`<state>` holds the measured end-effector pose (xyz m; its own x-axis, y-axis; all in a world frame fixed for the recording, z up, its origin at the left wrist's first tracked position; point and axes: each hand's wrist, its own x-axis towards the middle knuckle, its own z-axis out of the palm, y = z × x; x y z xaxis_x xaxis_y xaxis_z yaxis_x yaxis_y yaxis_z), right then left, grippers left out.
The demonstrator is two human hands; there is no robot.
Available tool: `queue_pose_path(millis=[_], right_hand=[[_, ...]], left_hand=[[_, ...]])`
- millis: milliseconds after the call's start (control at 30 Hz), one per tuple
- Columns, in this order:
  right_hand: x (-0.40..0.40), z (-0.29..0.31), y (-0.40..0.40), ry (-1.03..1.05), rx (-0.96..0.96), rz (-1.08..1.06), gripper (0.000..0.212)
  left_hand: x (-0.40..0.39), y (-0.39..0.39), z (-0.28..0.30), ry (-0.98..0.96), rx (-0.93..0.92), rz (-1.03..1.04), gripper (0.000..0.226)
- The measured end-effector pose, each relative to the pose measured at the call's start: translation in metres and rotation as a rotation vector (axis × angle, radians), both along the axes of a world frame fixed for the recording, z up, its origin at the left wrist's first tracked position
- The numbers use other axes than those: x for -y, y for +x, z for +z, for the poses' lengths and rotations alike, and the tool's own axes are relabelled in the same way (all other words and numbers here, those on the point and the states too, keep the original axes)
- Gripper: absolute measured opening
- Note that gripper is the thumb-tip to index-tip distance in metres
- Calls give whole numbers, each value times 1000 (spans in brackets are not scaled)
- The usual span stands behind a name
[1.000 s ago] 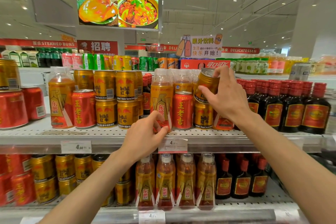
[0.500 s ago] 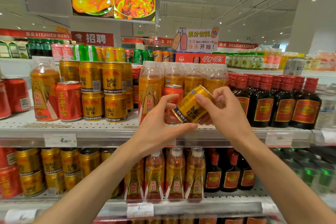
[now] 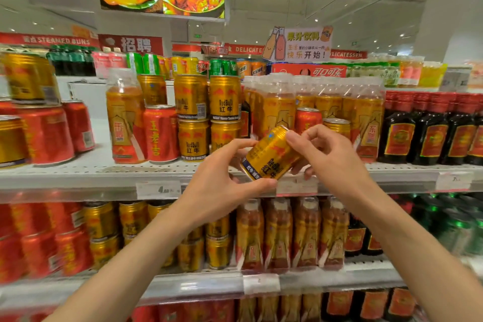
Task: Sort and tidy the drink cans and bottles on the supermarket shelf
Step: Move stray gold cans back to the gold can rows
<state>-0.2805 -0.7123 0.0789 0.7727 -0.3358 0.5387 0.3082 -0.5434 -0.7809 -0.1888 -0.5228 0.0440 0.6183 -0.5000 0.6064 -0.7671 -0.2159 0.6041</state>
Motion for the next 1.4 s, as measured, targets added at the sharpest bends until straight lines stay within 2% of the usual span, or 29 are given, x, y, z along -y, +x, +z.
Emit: queue_pose_path(millis=[333, 533, 700, 767, 867, 967, 1100, 1200, 1400], right_hand=[[-171, 8, 71, 55, -30, 130, 41], [-223, 23, 104, 5, -60, 172, 43], [-246, 42, 124, -101, -140, 218, 37], [-248, 51, 134, -216, -101, 142, 32], [-248, 66, 149, -406, 55, -96, 28], [-247, 75, 169, -529, 110, -227, 45], [-251, 75, 191, -603, -34, -227, 82], [-253, 68, 197, -609, -51, -179, 85], [-256, 57, 187, -560, 127, -109, 83]], left_hand=[[-176, 60, 5, 15, -15, 78, 67], [-225, 82, 13, 68, -42, 145, 70], [-247, 97, 13, -34, -75, 221, 64], [-253, 100, 10, -94, -116, 245, 61], [-260, 105, 6, -174, -176, 282, 58], [-266, 110, 2, -196, -212, 298, 65], [-273, 114, 0, -191, -227, 327, 67], [-275, 115, -2, -187, -232, 325, 65], [-277, 118, -3, -177, -236, 344, 71]])
